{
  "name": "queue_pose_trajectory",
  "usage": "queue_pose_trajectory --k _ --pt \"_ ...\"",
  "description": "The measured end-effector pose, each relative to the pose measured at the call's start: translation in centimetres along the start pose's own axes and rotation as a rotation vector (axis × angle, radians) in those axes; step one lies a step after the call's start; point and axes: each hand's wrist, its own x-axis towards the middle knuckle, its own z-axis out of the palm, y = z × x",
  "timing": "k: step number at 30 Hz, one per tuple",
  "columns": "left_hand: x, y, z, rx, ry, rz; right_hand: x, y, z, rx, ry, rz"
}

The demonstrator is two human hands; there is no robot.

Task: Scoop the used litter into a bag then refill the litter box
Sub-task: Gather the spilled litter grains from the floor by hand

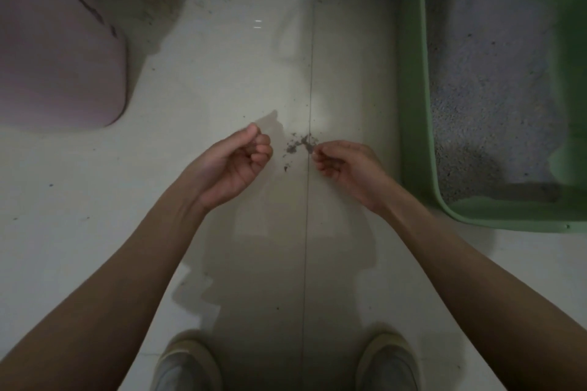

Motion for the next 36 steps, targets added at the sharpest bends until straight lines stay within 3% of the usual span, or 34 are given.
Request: queue_pose_trajectory --k 4,8,11,16,23,27,30,33,36 --pt "-0.1 0.0 -0.3 0.155 0.086 -0.018 1.5 -0.3 0.3 -0.831 0.253 -0.191" --pt "0.3 0.4 0.2 0.306 0.272 -0.033 2.8 0.1 1.1 -1.167 0.226 -0.270" --pt "1.1 -0.1 0.8 0.566 0.402 0.007 3.2 0.7 1.4 -1.192 0.240 -0.261" --pt "3.4 -1.6 0.8 1.431 0.529 0.208 3.4 0.5 1.4 -1.158 0.270 -0.299" --pt "5.8 -3.5 0.9 1.642 0.579 0.313 3.5 0.7 1.2 -1.232 0.224 -0.334" --pt "5.9 -3.9 1.4 1.716 0.532 0.376 3.4 0.6 1.0 -1.025 0.256 -0.327" --pt "5.8 -4.0 1.5 1.800 0.502 0.373 2.6 0.1 0.5 -0.503 0.269 -0.205" --pt "5.9 -4.0 1.3 1.875 0.453 0.354 1.6 -0.2 0.2 0.111 0.157 -0.072" --pt "5.5 -3.1 1.6 1.694 0.476 0.375 1.2 -0.5 0.0 0.313 0.092 -0.019"
